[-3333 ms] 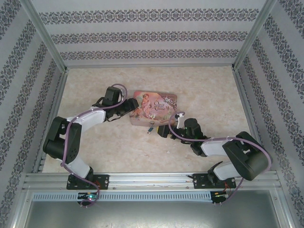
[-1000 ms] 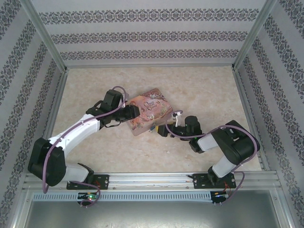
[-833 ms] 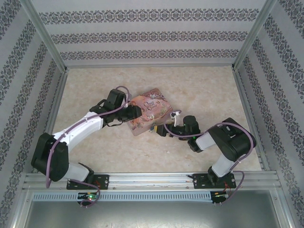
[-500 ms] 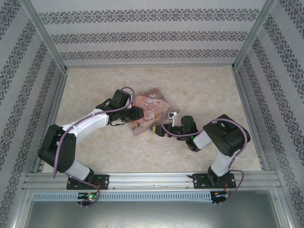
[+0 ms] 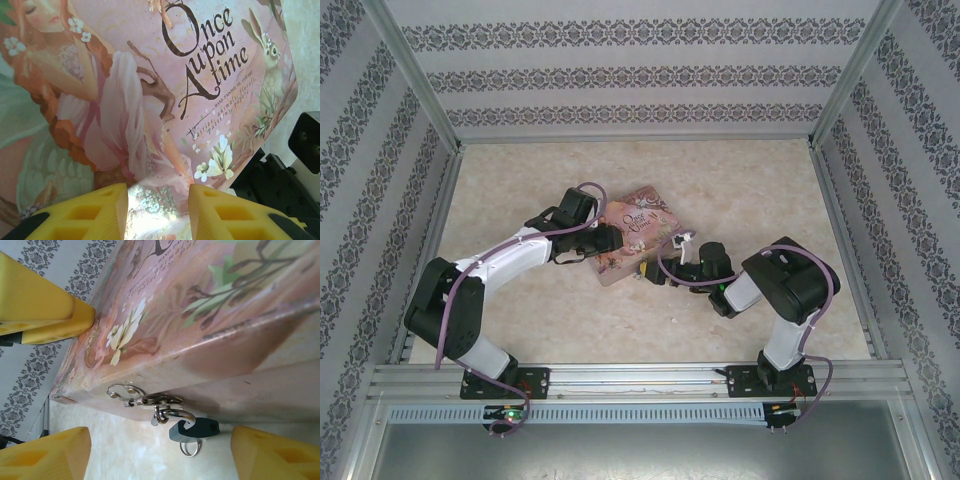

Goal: Unlock the padlock with the key

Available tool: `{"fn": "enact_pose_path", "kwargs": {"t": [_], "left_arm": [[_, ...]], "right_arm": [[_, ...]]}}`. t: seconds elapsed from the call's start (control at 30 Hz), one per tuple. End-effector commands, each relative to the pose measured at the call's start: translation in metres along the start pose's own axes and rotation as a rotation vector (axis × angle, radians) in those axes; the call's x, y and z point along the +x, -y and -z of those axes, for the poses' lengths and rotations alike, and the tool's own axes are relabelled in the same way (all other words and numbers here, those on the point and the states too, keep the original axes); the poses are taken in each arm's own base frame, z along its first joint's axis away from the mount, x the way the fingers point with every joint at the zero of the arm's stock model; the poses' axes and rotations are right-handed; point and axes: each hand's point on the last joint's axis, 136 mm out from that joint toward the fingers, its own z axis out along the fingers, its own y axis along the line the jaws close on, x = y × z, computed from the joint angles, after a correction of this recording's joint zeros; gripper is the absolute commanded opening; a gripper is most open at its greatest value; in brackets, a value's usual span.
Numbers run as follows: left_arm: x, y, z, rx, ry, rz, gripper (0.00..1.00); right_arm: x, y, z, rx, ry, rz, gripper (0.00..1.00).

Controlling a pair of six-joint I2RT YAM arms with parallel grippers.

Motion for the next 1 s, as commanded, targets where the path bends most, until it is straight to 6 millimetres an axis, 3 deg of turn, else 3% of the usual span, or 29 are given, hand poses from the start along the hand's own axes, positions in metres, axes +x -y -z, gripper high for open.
{"fn": "enact_pose_path", "kwargs": {"t": [0.0,0.97], "left_arm": [[0.005,-0.001,-0.01,-0.025,-0.022,-0.028,0.36],[0.009,-0.004,-0.015,-0.033,-0.035,-0.022,0.36]], "right_arm": [[-0.006,-0.016,-0.006,-0.068,0.005,0.031,0.7],[-0.003,-0.027,-0.012,-0.131,-0.014,0.059,0.62]]}}
